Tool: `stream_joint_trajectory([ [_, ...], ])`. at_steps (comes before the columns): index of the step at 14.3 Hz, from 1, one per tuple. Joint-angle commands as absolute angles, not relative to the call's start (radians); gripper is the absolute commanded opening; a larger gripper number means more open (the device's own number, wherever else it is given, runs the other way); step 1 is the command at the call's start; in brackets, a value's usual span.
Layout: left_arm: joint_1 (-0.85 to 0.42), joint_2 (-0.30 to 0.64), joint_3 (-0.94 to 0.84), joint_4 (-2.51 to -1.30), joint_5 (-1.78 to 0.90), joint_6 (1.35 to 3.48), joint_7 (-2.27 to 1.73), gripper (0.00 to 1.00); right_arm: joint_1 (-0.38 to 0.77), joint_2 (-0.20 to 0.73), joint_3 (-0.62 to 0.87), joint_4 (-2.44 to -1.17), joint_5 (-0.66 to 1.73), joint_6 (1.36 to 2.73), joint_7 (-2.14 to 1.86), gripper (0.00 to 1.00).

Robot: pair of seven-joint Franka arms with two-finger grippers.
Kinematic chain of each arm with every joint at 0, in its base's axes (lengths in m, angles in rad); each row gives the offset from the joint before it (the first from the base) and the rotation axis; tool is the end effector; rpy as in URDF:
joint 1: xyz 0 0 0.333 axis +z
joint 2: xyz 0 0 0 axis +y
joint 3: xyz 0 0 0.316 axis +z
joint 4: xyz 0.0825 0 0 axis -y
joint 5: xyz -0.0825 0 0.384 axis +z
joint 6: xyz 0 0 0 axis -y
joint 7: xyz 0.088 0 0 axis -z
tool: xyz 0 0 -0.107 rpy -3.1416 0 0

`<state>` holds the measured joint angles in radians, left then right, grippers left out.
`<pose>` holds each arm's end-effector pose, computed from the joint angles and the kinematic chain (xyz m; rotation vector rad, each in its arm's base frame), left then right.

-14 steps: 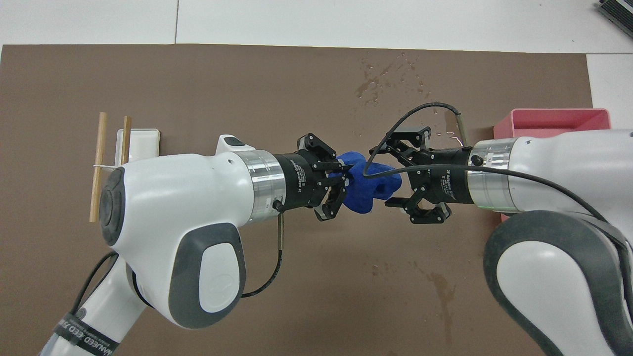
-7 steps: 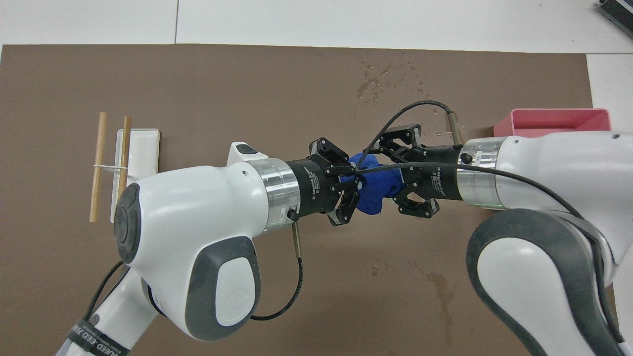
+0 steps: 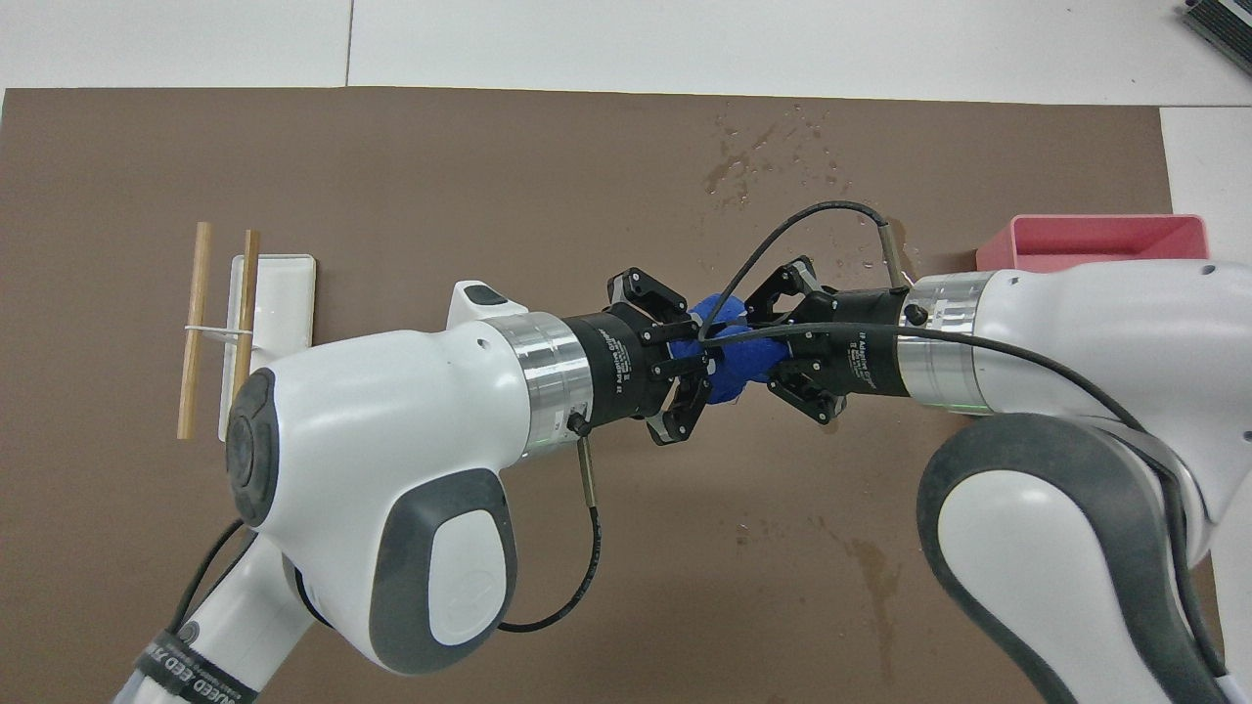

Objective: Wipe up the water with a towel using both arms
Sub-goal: 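Grasp the towel with the right gripper and open the left gripper, then lower the towel to the water with the right gripper while the left gripper withdraws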

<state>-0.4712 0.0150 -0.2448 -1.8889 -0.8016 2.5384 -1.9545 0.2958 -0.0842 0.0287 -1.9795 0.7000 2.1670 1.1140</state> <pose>0.4664 -0.3934 0.5630 1.4867 1.8119 -0.6122 0.5248 0.2036 0.5398 -2.1111 1.3142 0.2789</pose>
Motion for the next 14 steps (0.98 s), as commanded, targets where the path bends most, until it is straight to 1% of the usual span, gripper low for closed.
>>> stream_joint_trajectory([
  [1, -0.465, 0.006, -0.226, -1.885, -0.748, 2.559, -1.945, 1.0, 0.296, -0.086, 0.029, -1.983, 0.723, 2.175, 1.086, 0.0],
  [4, -0.391, 0.006, -0.226, -1.867, -0.515, 2.51, -1.907, 1.0, 0.296, -0.086, 0.028, -1.982, 0.703, 2.154, 1.036, 0.0],
  [6, -0.31, 0.008, -0.227, -1.859, -0.468, 2.444, -1.815, 1.0, 0.273, -0.09, 0.018, -1.982, 0.611, 2.055, 0.892, 0.0],
  [8, -0.266, 0.006, -0.226, -1.861, -0.463, 2.395, -1.571, 1.0, 0.215, -0.094, 0.023, -1.976, 0.516, 1.958, 0.691, 0.0],
  [10, -0.218, 0.003, -0.225, -1.864, -0.456, 2.359, -1.287, 1.0, 0.212, -0.095, 0.021, -1.982, 0.473, 1.959, 0.58, 0.0],
  [12, -0.146, -0.001, -0.224, -1.859, -0.428, 2.26, -1.044, 1.0, 0.213, -0.086, 0.023, -2.002, 0.369, 1.965, 0.494, 0.0],
  [14, -0.115, 0.0, -0.225, -1.809, -0.234, 2.086, -0.822, 1.0, 0.172, -0.03, 0.023, -2.054, 0.321, 2.011, 0.369, 0.0],
])
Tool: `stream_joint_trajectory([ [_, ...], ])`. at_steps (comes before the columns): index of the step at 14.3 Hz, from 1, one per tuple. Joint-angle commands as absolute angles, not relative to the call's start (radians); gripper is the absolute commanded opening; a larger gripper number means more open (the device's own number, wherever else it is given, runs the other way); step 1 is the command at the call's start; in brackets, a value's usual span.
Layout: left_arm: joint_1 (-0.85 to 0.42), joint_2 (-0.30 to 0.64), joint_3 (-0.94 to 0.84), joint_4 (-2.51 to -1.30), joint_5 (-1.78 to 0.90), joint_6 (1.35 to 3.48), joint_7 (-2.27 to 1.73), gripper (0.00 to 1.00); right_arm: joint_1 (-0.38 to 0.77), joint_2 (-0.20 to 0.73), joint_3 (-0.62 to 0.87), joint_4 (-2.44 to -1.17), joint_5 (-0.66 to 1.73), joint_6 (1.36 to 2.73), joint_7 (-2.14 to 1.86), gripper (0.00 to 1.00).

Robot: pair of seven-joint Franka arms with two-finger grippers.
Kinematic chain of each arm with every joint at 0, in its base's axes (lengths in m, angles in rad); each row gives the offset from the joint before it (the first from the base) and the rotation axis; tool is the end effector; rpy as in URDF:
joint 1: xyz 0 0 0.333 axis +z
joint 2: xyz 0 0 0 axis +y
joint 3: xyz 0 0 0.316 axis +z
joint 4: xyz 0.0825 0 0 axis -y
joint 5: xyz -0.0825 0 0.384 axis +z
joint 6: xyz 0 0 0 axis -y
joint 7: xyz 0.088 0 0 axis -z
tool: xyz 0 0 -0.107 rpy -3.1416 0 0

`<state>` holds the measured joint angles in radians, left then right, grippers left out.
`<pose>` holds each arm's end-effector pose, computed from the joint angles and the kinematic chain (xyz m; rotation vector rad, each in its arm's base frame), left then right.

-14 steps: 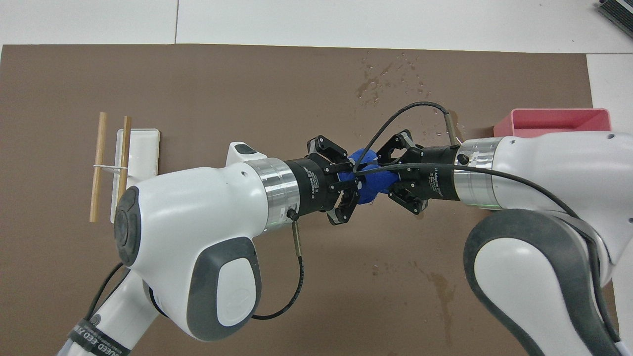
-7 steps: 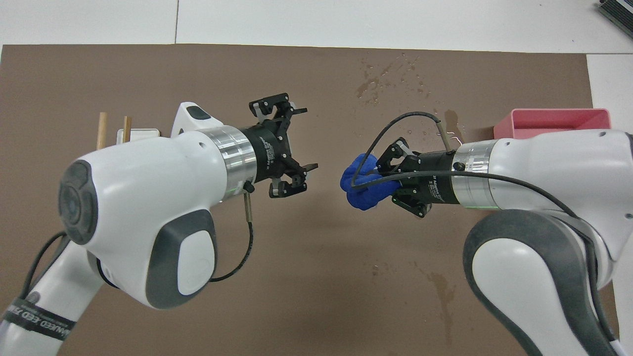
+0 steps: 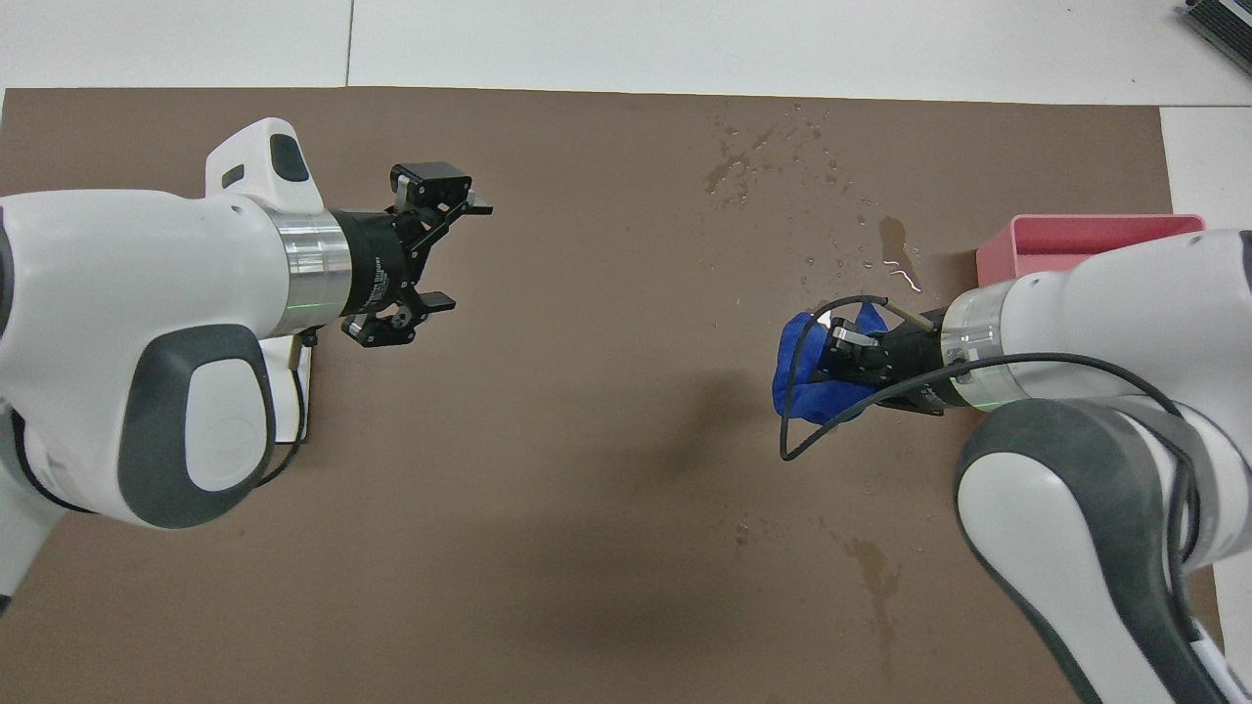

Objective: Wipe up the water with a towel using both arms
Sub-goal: 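Lower the towel to the water with the right gripper while the left gripper withdraws, then rub the towel over the water puddles with the right gripper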

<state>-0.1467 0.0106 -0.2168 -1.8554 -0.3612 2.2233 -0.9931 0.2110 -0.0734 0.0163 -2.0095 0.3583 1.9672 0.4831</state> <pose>0.5548 -0.2225 0.5480 2.4555 1.0366 0.0965 0.5210 0.1440 0.4937 -2.7643 0.5463 0.1227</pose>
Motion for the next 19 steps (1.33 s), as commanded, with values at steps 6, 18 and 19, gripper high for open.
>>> stream_joint_trajectory([
  [6, -0.037, -0.017, -0.206, -1.769, -0.045, 1.83, -0.166, 1.0, 0.213, 0.109, 0.026, -2.227, 0.319, 2.267, 0.328, 0.0],
  [18, -0.048, -0.061, -0.061, -1.666, -0.055, 1.643, 0.069, 1.0, 0.153, 0.366, 0.025, -2.068, 0.305, 2.511, 0.109, 0.0],
  [19, -0.048, -0.057, -0.063, -1.64, -0.049, 1.6, 0.071, 1.0, 0.155, 0.391, 0.025, -2.037, 0.304, 2.516, 0.11, 0.0],
])
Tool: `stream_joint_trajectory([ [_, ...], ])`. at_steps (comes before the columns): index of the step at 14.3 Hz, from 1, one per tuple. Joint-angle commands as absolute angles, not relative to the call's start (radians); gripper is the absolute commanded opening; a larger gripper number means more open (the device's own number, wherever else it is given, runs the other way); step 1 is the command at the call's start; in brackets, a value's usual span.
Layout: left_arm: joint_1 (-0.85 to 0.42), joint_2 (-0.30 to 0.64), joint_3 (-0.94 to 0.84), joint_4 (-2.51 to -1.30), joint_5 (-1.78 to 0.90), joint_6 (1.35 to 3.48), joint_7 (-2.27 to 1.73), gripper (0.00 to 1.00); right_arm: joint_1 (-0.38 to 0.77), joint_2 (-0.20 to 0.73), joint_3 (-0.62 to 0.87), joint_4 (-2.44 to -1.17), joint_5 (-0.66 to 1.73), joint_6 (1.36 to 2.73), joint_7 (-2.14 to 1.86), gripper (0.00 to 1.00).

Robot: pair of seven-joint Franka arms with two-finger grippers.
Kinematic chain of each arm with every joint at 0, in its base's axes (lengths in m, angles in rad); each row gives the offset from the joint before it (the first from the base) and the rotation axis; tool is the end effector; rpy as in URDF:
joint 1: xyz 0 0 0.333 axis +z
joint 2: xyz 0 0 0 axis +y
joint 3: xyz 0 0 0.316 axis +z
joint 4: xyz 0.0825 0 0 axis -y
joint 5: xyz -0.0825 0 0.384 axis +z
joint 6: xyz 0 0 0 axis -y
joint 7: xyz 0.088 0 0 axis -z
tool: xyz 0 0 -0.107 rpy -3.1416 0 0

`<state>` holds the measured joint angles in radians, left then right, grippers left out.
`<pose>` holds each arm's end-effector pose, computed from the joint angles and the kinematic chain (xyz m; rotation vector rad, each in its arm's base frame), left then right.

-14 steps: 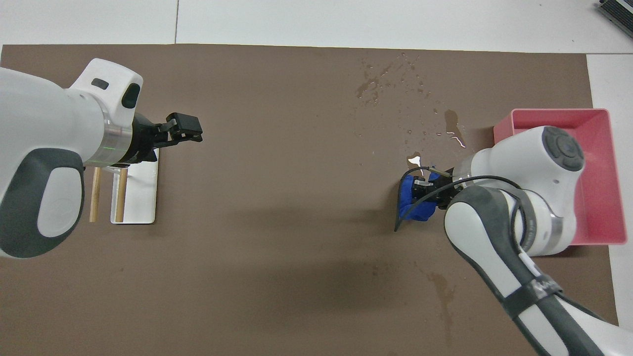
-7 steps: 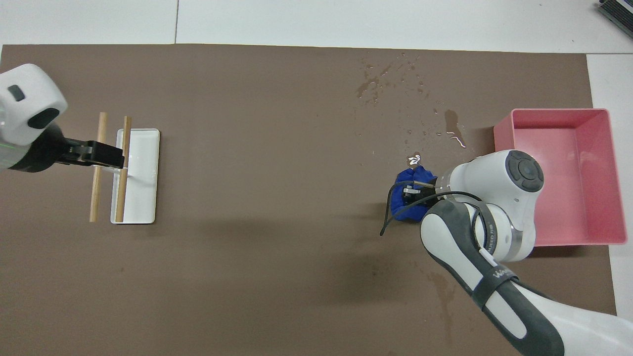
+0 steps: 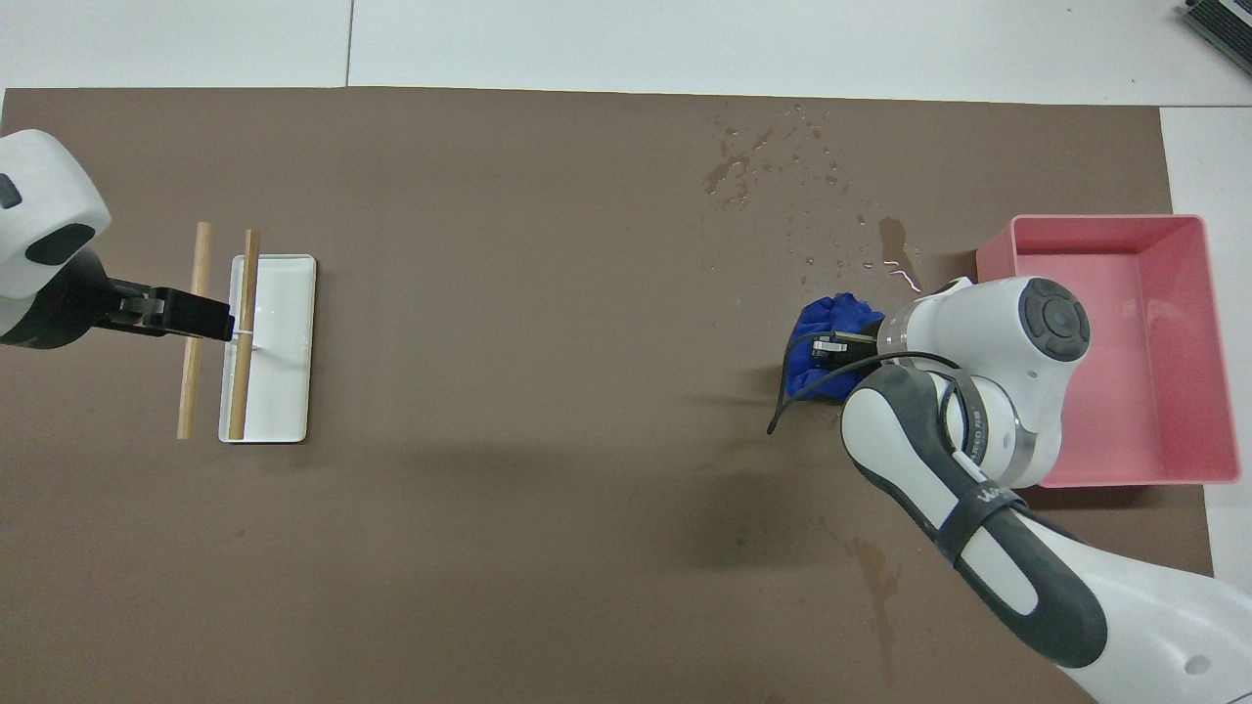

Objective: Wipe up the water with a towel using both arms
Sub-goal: 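Rub the towel over the water puddles with the right gripper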

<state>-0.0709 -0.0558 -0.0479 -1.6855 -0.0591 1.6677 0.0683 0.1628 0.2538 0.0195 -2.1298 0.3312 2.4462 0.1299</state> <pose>0.5404 -0.0710 0.6094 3.0711 -0.2810 0.0563 0.5681 0.1049 0.2948 -2.8961 0.2863 -0.0376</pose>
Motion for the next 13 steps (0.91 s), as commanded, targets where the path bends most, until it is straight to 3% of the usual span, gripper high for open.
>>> stream_joint_trajectory([
  [1, -0.045, -0.045, -0.067, -1.588, -0.041, 1.536, 0.075, 1.0, 0.155, 0.412, 0.025, -2.001, 0.304, 2.511, 0.11, 0.0],
  [4, -0.034, -0.025, -0.074, -1.535, -0.04, 1.479, 0.078, 1.0, 0.153, 0.43, 0.025, -1.965, 0.299, 2.507, 0.11, 0.0],
  [13, -0.012, -0.063, -0.092, -1.615, -0.008, 1.503, 0.078, 1.0, 0.156, 0.465, 0.025, -1.924, 0.299, 2.513, 0.11, 0.0],
])
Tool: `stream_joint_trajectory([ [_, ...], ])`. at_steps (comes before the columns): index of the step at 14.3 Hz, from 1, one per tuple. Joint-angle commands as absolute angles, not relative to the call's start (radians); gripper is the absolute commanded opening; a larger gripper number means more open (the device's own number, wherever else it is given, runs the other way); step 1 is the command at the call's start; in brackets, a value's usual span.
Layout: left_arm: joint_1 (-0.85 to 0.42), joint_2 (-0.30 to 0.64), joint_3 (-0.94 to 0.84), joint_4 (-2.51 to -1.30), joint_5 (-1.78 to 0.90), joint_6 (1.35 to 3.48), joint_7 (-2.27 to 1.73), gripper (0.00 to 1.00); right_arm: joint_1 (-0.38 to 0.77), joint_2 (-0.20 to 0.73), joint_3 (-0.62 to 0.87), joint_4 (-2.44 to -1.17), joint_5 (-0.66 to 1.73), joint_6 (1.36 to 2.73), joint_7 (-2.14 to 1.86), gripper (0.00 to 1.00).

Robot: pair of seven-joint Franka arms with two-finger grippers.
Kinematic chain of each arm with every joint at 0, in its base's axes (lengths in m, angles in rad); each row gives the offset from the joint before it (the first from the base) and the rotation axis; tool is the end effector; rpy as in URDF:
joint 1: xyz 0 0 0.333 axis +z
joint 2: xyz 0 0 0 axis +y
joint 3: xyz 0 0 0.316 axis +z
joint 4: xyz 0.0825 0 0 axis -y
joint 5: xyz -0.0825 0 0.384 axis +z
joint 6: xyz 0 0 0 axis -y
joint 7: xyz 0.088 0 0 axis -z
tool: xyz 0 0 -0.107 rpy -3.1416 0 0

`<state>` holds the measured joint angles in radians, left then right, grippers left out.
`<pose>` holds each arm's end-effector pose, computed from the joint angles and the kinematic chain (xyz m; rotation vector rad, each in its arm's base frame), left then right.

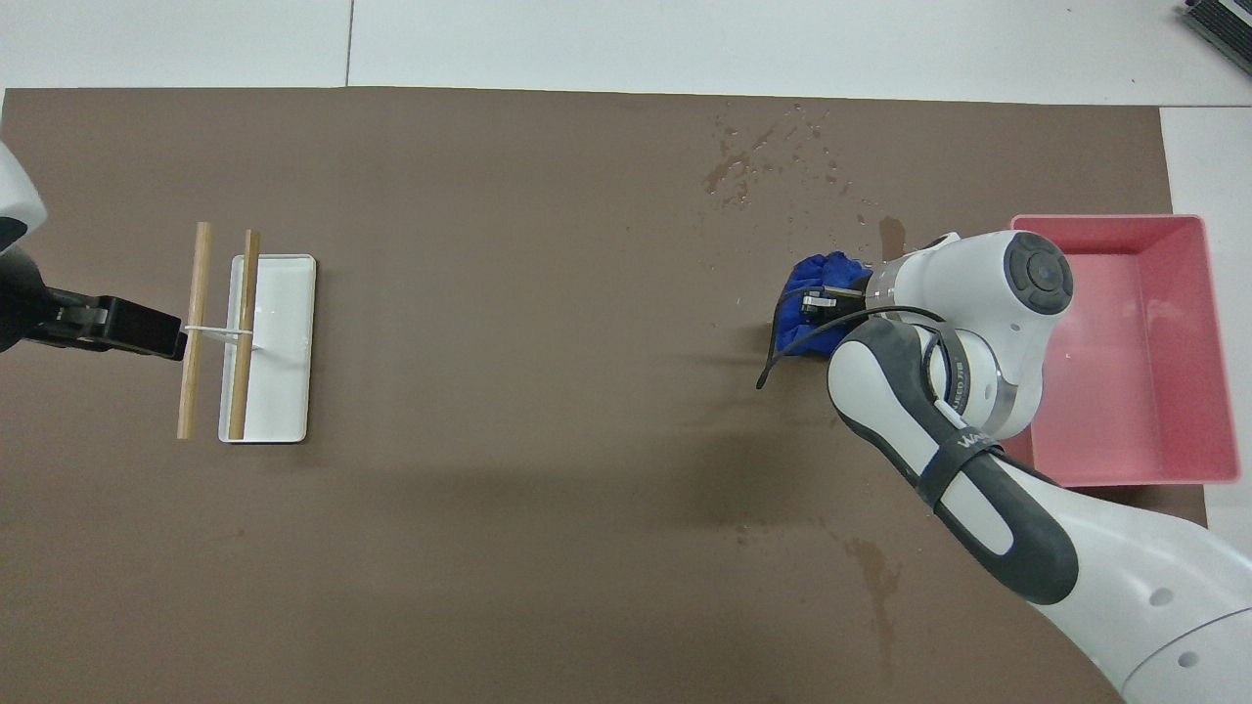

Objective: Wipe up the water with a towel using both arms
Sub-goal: 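Rub the towel over the water puddles with the right gripper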

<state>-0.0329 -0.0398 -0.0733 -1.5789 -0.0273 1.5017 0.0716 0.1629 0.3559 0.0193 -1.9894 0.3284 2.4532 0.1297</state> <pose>0.5316 -0.0606 0.6364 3.1048 -0.2787 -0.0591 0.6085 0.1116 0.2940 -2.8846 0.2785 -0.1010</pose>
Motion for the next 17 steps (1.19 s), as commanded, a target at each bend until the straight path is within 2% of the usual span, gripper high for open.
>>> stream_joint_trajectory([
  [1, -0.015, -0.063, -0.092, -1.615, -0.008, 1.503, 0.072, 1.0, 0.156, 0.468, 0.025, -1.918, 0.299, 2.511, 0.11, 0.0],
  [5, -0.014, -0.064, -0.091, -1.618, -0.008, 1.497, 0.074, 1.0, 0.155, 0.468, 0.025, -1.911, 0.299, 2.5, 0.11, 0.0],
  [7, -0.014, -0.063, -0.09, -1.618, -0.008, 1.497, 0.074, 1.0, 0.153, 0.463, 0.023, -1.885, 0.298, 2.444, 0.11, 0.0],
  [11, -0.015, -0.064, -0.091, -1.618, -0.008, 1.496, 0.074, 1.0, 0.117, 0.393, 0.014, -1.744, 0.244, 2.105, 0.112, 0.0],
  [17, -0.015, -0.064, -0.091, -1.618, -0.008, 1.496, 0.074, 1.0, 0.054, 0.206, 0.014, -1.683, 0.154, 1.768, 0.106, 0.0],
])
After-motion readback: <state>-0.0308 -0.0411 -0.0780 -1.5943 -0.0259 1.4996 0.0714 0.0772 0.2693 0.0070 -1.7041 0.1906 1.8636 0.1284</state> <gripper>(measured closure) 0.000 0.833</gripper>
